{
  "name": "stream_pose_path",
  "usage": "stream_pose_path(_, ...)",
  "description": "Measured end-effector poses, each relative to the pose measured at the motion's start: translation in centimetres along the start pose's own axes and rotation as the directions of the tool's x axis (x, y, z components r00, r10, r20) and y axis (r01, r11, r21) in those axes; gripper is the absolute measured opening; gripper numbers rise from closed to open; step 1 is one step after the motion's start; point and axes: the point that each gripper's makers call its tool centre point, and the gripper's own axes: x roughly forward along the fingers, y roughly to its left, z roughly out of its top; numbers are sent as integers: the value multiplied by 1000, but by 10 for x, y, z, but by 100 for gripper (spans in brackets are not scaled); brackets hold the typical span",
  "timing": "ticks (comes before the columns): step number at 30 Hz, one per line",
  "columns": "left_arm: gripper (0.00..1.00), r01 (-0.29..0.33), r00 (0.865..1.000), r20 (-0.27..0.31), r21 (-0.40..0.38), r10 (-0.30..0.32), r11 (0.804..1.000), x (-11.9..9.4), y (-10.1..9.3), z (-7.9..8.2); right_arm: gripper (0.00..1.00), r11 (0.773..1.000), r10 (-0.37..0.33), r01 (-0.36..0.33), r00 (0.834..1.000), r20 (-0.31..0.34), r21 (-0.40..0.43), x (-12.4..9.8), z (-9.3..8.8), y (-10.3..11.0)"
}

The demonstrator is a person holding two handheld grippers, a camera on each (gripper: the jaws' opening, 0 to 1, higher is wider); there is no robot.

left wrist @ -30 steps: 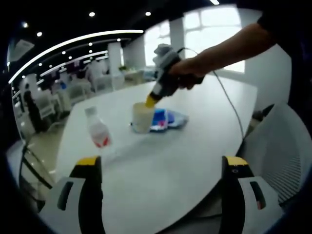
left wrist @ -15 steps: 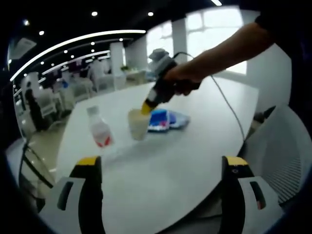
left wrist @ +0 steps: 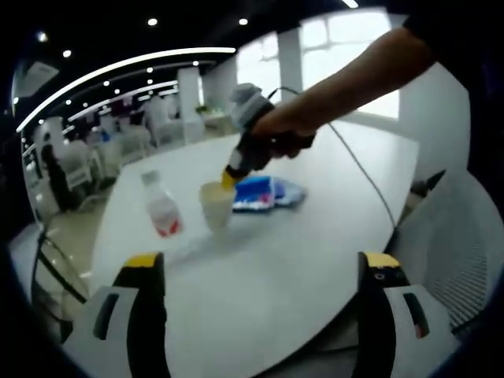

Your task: Arrange the tabletop items into an orderly group along one side of the table until the central work area is clear of visible clutter.

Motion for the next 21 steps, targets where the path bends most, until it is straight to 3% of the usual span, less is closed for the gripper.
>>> stream_pose_path(21, 98, -9, 1000, -8, 0, 9, 1000, 0, 1, -2, 0, 1000, -11, 11, 999, -53, 0, 22, -1, 9)
